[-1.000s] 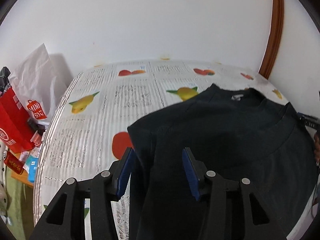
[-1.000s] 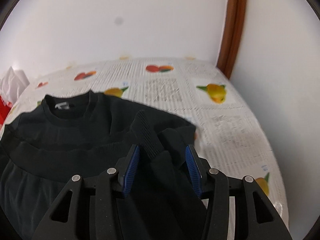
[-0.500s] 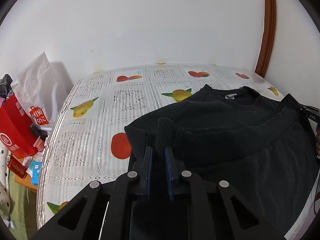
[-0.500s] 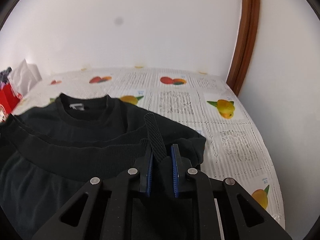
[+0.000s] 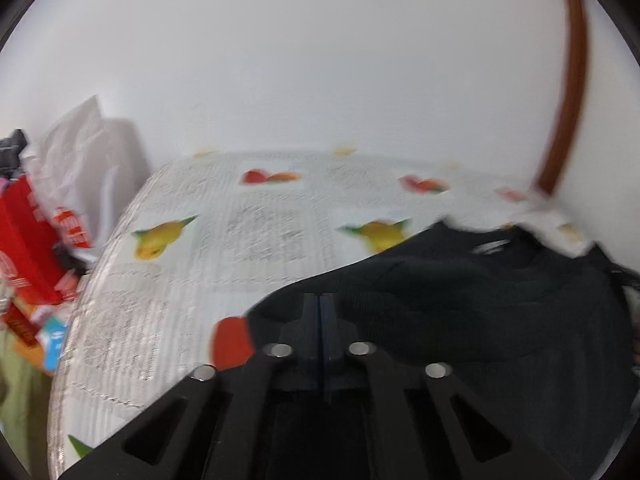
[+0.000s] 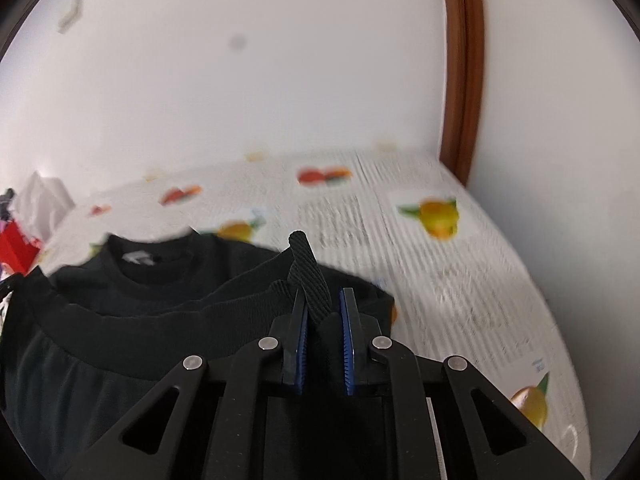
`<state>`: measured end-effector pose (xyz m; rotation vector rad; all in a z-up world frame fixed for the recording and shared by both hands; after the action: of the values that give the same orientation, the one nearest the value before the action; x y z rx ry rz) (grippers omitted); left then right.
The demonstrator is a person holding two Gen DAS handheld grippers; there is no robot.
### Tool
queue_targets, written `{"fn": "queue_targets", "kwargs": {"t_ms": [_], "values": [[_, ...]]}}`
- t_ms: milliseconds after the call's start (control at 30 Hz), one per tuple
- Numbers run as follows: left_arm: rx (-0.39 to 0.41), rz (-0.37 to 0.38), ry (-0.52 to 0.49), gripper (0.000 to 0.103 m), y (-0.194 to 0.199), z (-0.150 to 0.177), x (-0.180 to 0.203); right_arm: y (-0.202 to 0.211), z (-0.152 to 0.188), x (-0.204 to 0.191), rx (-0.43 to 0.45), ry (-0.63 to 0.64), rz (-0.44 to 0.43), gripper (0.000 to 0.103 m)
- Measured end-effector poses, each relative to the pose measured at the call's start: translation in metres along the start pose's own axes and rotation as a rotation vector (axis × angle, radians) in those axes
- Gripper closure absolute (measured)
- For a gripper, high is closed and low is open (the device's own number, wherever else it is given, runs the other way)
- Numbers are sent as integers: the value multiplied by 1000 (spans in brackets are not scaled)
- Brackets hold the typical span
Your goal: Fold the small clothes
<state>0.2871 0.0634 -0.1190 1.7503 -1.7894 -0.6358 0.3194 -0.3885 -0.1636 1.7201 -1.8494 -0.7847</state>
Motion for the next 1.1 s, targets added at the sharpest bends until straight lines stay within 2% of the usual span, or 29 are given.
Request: {"fn": "queue_targets", "kwargs": {"t_ms": [33, 100, 200, 333, 500, 633, 833, 900, 967, 1100], "values": [[-34, -15, 21, 101, -10, 2, -5, -6, 2, 0, -22, -3, 14, 89], [-53, 58, 64, 101, -15, 4, -12, -21, 6, 3, -87, -14, 16, 88], [-51, 70, 80, 101, -12, 6, -15, -22, 6, -1, -91, 15, 31, 85], [-76, 78, 53, 101, -11, 8, -10, -18, 10, -7, -114, 91, 87, 73], [-103, 94, 49, 100, -1, 17, -10, 0, 25, 5, -137, 76, 92, 61], [-123, 121, 58, 89, 14, 27, -14, 16, 46, 17, -155, 58, 115, 59], [-139, 129, 48, 73, 40, 54, -21, 47, 75, 20, -145, 45, 98, 58], [-153, 139, 53, 68, 46, 63, -24, 54, 79, 18, -143, 33, 82, 53], [-171, 148, 53, 62, 50, 74, -28, 54, 81, 14, -150, 34, 68, 50], [-206, 170, 76, 60, 51, 92, -37, 39, 83, 9, -180, 39, 61, 50]]}}
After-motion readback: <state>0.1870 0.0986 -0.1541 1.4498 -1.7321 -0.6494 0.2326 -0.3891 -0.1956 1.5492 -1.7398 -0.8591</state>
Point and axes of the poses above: each gripper's, at about its wrist camera, not at the fingertips, and y roughly against the way its jaws point, x to its right, z to its underside, the point moved 2 cm from there along -y, roughly the way its jaws point, and after that the axes turned 4 degrees about z, right-handed, at the moved point
